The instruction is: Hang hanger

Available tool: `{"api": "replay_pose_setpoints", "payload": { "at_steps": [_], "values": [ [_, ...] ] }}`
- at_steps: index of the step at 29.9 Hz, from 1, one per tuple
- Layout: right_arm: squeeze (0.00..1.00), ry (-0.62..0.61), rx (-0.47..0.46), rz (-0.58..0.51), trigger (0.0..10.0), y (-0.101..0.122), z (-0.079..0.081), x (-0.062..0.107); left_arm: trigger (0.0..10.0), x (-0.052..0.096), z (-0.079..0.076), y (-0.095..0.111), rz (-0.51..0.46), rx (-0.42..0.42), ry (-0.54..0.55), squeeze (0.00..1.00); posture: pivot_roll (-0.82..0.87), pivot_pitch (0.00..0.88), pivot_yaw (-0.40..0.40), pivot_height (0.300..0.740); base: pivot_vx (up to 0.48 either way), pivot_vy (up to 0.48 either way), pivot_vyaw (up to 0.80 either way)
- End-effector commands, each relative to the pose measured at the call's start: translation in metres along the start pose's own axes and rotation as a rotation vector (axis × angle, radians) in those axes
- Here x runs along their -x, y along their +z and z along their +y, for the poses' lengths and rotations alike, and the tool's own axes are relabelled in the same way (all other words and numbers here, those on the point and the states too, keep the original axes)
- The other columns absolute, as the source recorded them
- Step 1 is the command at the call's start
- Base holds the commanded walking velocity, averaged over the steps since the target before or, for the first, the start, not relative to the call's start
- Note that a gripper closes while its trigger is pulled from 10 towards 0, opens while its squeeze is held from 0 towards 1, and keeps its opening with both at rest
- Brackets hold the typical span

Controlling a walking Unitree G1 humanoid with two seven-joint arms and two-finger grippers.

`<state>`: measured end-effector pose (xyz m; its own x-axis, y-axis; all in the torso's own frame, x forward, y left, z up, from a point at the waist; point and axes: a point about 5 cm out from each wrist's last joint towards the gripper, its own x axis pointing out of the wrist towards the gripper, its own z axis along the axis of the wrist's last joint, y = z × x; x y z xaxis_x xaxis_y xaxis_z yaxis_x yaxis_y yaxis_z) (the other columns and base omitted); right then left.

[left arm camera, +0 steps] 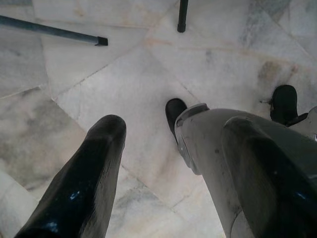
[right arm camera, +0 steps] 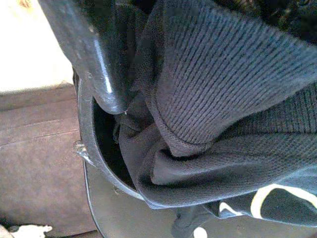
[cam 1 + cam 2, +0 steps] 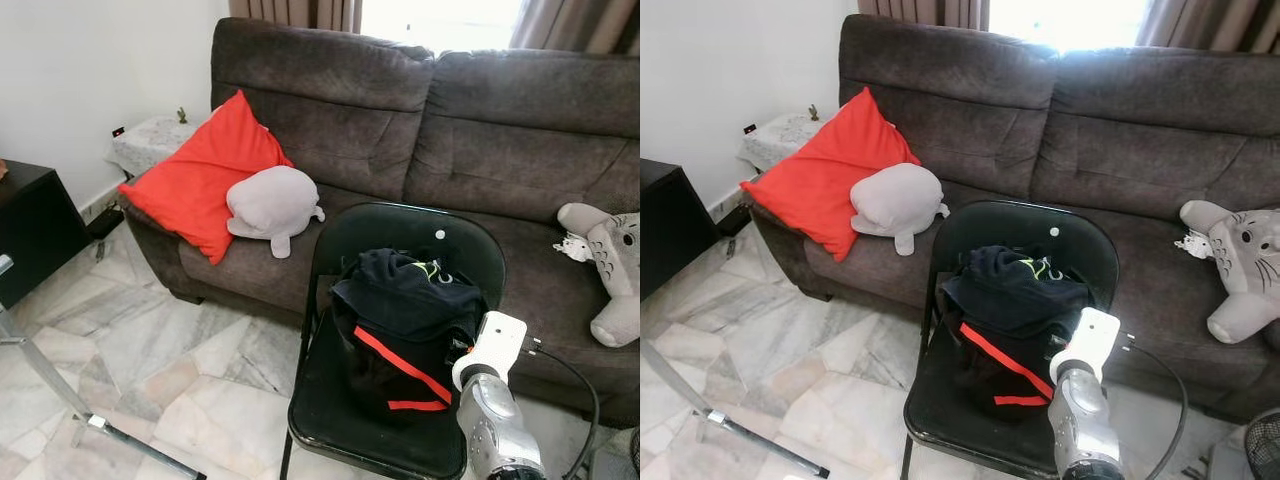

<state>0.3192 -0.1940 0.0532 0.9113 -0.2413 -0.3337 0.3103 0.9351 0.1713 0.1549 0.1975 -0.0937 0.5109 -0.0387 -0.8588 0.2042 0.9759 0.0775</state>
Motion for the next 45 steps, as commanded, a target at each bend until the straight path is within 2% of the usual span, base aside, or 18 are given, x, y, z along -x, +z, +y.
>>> {"api": "replay_pose_setpoints", "payload": {
  "at_steps": [1, 6, 15, 22, 31, 34, 38, 45],
  "values": [
    [0.00, 0.011, -0.011, -0.008, 0.0, 0.003, 0.004, -0.002, 10.0, 0.002, 0.004, -0.008, 0.029, -0.012, 0.004, 0.00, 0.10, 0.000, 0.030, 0.740, 0.000, 0.000, 0.00],
    [0.00, 0.033, -0.009, -0.015, 0.0, 0.005, 0.010, -0.003, 10.0, 0.002, 0.004, -0.009, 0.033, -0.014, 0.002, 0.00, 0.10, 0.000, 0.030, 0.740, 0.000, 0.000, 0.00],
    [0.00, 0.028, 0.009, -0.048, 0.0, 0.009, 0.012, -0.004, 10.0, 0.002, 0.004, -0.008, 0.031, -0.016, 0.003, 0.00, 0.11, 0.000, 0.033, 0.740, 0.000, 0.000, 0.00],
    [0.00, 0.001, 0.035, -0.170, 0.0, 0.031, 0.013, -0.003, 10.0, 0.002, 0.004, -0.007, 0.030, -0.019, 0.004, 0.00, 0.10, 0.000, 0.035, 0.740, 0.000, 0.000, 0.00],
    [0.00, 0.001, 0.041, -0.207, 0.0, 0.038, 0.017, -0.003, 10.0, 0.002, 0.004, -0.007, 0.030, -0.020, 0.002, 0.00, 0.11, 0.000, 0.037, 0.740, 0.000, 0.000, 0.00],
    [0.00, 0.039, 0.118, -0.279, 0.0, 0.050, 0.027, 0.000, 10.0, 0.002, 0.005, -0.007, 0.030, -0.020, 0.004, 0.00, 0.11, 0.000, 0.039, 0.740, 0.000, 0.000, 0.00],
    [0.00, 0.067, 0.155, -0.344, 0.0, 0.063, 0.034, 0.002, 10.0, 0.002, 0.005, -0.007, 0.030, -0.019, 0.005, 0.00, 0.10, 0.000, 0.040, 0.740, 0.000, 0.000, 0.00],
    [0.00, 0.068, 0.135, -0.462, 0.0, 0.092, 0.041, 0.007, 10.0, 0.002, 0.005, -0.008, 0.031, -0.016, 0.003, 0.00, 0.10, 0.000, 0.044, 0.740, 0.000, 0.000, 0.00]
  ]
}}
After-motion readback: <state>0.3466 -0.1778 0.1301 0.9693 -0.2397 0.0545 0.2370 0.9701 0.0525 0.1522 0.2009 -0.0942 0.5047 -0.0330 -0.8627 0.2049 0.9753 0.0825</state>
